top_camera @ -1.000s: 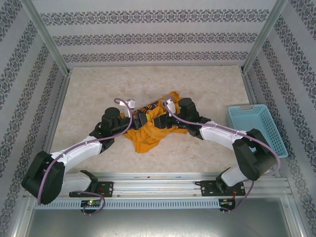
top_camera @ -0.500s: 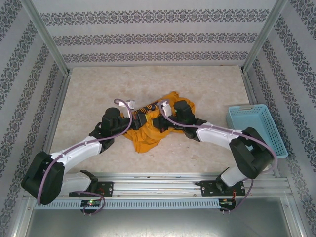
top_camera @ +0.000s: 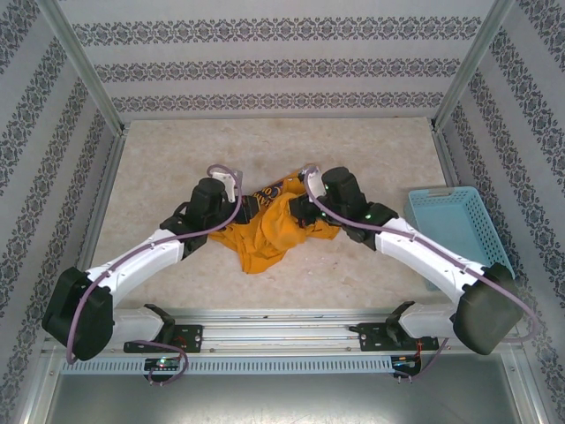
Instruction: Fold the inside-out t-shirt
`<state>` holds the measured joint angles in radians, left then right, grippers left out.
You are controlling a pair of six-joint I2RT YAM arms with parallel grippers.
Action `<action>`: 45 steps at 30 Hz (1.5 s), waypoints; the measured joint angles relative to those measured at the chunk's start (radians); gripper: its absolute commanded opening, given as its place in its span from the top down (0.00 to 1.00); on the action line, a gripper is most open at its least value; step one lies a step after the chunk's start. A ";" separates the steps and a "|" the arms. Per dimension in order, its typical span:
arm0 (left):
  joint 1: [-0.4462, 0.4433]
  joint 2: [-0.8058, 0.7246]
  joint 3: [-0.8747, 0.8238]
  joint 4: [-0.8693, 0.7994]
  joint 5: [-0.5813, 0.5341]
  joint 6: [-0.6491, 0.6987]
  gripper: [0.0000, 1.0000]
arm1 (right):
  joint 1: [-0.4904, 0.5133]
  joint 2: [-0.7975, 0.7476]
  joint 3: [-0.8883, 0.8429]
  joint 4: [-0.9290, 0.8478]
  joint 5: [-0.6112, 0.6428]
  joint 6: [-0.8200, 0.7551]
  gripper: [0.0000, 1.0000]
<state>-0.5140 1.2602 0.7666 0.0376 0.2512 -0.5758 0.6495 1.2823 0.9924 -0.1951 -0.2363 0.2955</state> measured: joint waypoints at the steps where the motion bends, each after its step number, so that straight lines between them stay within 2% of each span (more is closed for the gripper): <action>1: -0.012 -0.009 -0.005 -0.016 -0.016 0.009 0.70 | 0.002 0.004 0.037 -0.033 0.016 0.013 1.00; 4: -0.065 -0.080 -0.042 -0.027 -0.056 0.025 0.62 | 0.010 0.039 0.158 -0.129 0.067 0.060 1.00; 7: -0.160 -0.140 -0.053 -0.018 -0.098 0.047 0.47 | 0.028 0.092 0.255 -0.204 0.118 0.106 1.00; 10: -0.241 -0.119 -0.051 0.018 -0.118 0.055 0.45 | 0.055 0.129 0.290 -0.242 0.141 0.144 1.00; 12: -0.251 -0.066 -0.048 0.038 -0.135 0.054 0.44 | 0.064 0.146 0.296 -0.262 0.145 0.164 1.00; 15: -0.248 0.032 -0.048 0.062 -0.181 0.044 0.47 | 0.071 0.157 0.298 -0.296 0.159 0.192 1.00; 24: -0.159 0.211 -0.042 0.148 -0.206 -0.014 0.99 | 0.031 0.105 0.240 -0.328 0.195 0.261 1.00; 25: -0.148 0.222 -0.039 0.155 -0.203 -0.013 1.00 | 0.018 0.097 0.230 -0.336 0.195 0.267 1.00; 33: -0.054 0.241 0.012 0.146 -0.198 0.038 1.00 | -0.033 0.076 0.228 -0.435 0.180 0.255 1.00; 40: -0.040 0.240 0.059 0.112 -0.203 0.080 1.00 | -0.043 0.071 0.289 -0.516 0.091 0.176 1.00; 45: -0.079 0.167 0.036 0.063 -0.226 0.092 0.76 | -0.066 0.071 0.280 -0.463 -0.039 0.192 1.00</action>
<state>-0.5926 1.4277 0.8028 0.1005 0.0250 -0.4843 0.5838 1.3533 1.2720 -0.6579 -0.2752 0.4870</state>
